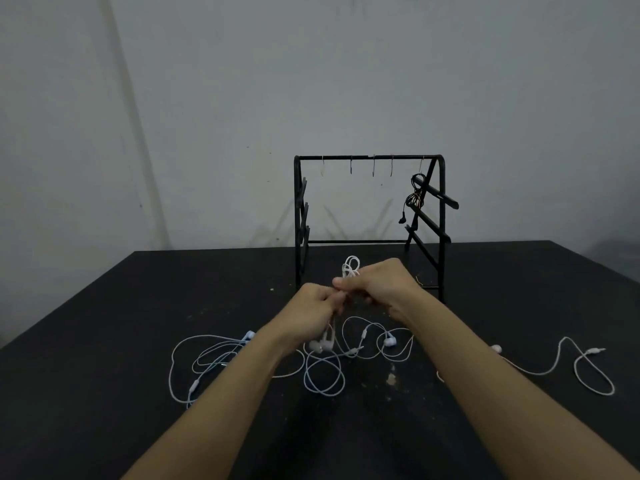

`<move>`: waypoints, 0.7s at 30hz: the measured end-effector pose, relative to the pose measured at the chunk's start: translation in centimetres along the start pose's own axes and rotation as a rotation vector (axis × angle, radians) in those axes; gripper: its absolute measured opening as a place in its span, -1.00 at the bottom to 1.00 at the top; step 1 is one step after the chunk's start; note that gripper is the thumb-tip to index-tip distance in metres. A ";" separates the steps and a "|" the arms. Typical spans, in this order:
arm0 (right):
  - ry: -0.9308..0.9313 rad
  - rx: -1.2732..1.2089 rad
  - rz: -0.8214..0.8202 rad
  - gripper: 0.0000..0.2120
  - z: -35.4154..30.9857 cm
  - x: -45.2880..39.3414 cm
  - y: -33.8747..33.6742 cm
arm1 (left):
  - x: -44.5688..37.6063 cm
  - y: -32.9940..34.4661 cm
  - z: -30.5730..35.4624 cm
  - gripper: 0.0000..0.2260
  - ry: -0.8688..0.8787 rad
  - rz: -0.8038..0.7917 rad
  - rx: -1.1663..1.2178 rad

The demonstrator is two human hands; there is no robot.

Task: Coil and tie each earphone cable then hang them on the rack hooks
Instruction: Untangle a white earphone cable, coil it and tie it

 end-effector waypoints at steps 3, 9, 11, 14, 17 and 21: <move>-0.018 -0.108 -0.019 -0.78 -0.2 0.3 0.3 | -0.1 -0.6 0.0 -0.71 -0.012 -0.025 0.045; 0.045 -0.453 -0.028 -0.80 -0.1 0.2 1.3 | 0.4 -0.5 0.0 -0.76 -0.099 -0.131 0.540; 0.034 -0.525 -0.126 -0.68 -0.1 0.7 2.2 | 0.0 -1.1 -0.1 -0.76 -0.112 -0.037 0.751; 0.042 -0.461 -0.396 -0.66 0.7 2.7 4.4 | -0.5 -2.1 -0.3 -0.75 -0.103 0.118 0.952; -0.050 -0.290 -0.529 -0.80 1.4 4.5 5.8 | -0.5 -2.5 -0.9 -0.75 -0.097 0.204 0.878; -0.154 -0.097 -0.392 -0.79 1.0 4.0 5.1 | 0.1 -2.8 -1.8 -0.73 -0.054 0.205 0.451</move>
Point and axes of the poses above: each hand's wrist, its own x-axis away from the middle knuckle, its own y-axis out of the palm, z = x × y, the point moved 7 cm from there along -x, towards the middle knuckle, and after that the axes turned 8 degrees about z, right-handed, at the moved point
